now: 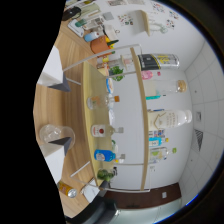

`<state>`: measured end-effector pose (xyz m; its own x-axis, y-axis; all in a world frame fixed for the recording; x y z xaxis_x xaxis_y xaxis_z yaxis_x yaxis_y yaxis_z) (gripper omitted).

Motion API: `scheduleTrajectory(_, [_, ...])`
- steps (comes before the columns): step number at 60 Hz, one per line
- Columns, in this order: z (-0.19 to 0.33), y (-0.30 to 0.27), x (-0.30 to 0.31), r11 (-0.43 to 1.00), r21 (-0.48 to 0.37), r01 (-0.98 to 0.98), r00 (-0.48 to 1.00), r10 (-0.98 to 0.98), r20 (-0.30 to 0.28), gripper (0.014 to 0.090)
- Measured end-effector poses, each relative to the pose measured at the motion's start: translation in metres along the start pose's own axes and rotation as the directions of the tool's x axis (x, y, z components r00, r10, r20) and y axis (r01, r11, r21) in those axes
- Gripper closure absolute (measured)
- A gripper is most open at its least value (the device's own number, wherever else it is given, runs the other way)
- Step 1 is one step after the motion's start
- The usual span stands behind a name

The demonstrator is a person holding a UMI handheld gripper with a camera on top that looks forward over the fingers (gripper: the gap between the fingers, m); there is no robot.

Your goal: Make me a cup of Vodka Sunrise.

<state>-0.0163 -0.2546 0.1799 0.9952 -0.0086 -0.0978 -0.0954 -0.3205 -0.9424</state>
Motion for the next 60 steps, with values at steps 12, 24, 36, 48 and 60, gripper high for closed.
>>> scheduleTrajectory(12, [0.067,-0.051,-0.033,0.998,0.055,0.027,1.000,-0.027,0.011,0.0225])
scheduleTrajectory(24, [0.121,-0.051,-0.036,0.999,-0.007,0.048,0.999,-0.048,-0.014,0.0400])
scheduleTrajectory(36, [0.135,-0.040,-0.033,0.996,-0.044,0.083,0.996,-0.085,-0.031,0.0682])
scheduleTrajectory(48, [0.126,-0.046,-0.031,0.992,-0.018,0.126,0.991,-0.127,-0.033,0.0695])
scheduleTrajectory(60, [0.081,-0.072,-0.043,0.994,0.055,0.096,0.995,-0.097,0.014,0.0698])
